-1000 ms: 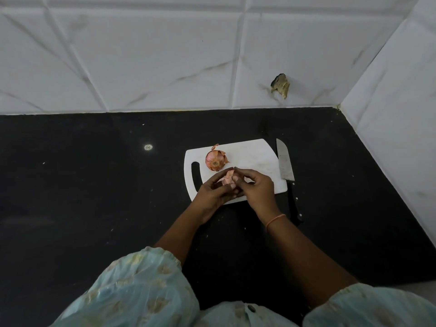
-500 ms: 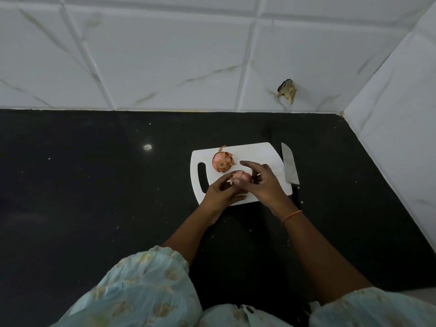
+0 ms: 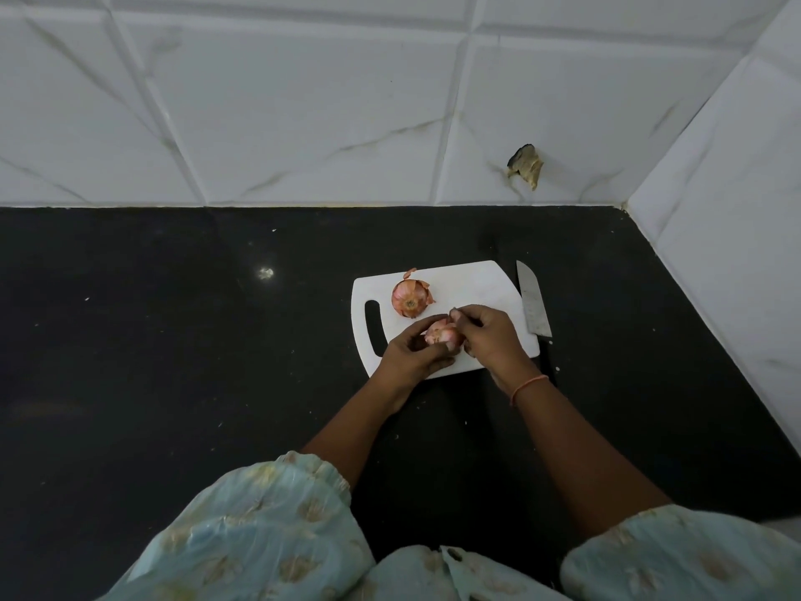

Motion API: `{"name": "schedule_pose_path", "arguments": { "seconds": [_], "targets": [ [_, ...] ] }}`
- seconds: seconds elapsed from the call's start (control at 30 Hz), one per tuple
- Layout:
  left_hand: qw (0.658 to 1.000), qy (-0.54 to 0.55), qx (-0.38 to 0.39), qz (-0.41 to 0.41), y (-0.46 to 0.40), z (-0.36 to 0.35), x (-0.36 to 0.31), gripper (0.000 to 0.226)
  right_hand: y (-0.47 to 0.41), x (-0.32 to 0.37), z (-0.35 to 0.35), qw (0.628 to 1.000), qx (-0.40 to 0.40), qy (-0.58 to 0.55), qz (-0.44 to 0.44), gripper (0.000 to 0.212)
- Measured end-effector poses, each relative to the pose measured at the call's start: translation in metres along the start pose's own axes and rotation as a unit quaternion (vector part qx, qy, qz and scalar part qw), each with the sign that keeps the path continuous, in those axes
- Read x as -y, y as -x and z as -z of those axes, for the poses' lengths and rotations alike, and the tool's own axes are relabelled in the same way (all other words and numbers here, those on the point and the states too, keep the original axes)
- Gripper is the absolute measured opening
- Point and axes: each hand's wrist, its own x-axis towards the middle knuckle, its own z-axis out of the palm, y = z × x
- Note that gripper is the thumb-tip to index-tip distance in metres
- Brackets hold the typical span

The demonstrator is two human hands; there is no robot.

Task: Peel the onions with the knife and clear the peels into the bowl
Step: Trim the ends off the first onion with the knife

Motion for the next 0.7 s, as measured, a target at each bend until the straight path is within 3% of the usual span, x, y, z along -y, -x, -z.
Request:
{"name": "schedule_pose_path", "arguments": {
  "seconds": [0.07, 0.13, 0.2, 0.23, 0.33, 0.4, 0.5, 0.63, 0.7],
  "targets": [
    [1.0, 0.015, 0.0, 0.0, 0.0, 0.0, -0.001, 0.049, 0.002, 0.0, 0.0, 0.997, 0.029, -0.056, -0.046, 0.021],
    [0.999, 0.042, -0.001, 0.013, -0.001, 0.001, -0.003, 0.049, 0.005, 0.002, 0.002, 0.977, 0.041, -0.188, -0.093, 0.025],
    [0.997, 0.063, 0.001, 0.038, -0.002, 0.001, -0.006, 0.05, 0.002, 0.003, 0.012, 0.948, -0.011, -0.297, -0.112, 0.026],
    [0.997, 0.067, 0.001, 0.047, -0.003, 0.001, -0.008, 0.048, -0.002, 0.002, 0.02, 0.946, -0.059, -0.296, -0.117, 0.026],
    [0.998, 0.034, 0.0, 0.051, -0.005, -0.002, -0.008, 0.037, -0.01, -0.01, 0.059, 0.962, -0.217, -0.13, -0.106, 0.026],
    [0.999, -0.007, -0.006, 0.047, -0.008, -0.007, -0.009, 0.035, -0.012, -0.025, 0.088, 0.957, -0.28, -0.003, -0.08, 0.024],
    [0.998, -0.049, 0.0, 0.034, -0.017, -0.02, -0.011, 0.03, -0.014, -0.045, 0.116, 0.949, -0.289, 0.092, -0.081, 0.023],
    [0.999, -0.052, 0.017, -0.001, -0.036, -0.041, -0.013, 0.021, -0.013, -0.055, 0.129, 0.963, -0.225, 0.082, -0.123, 0.036],
    [0.998, -0.061, 0.022, -0.017, -0.044, -0.048, -0.009, 0.028, -0.008, -0.055, 0.129, 0.951, -0.267, 0.128, -0.086, 0.04]
  ]
}}
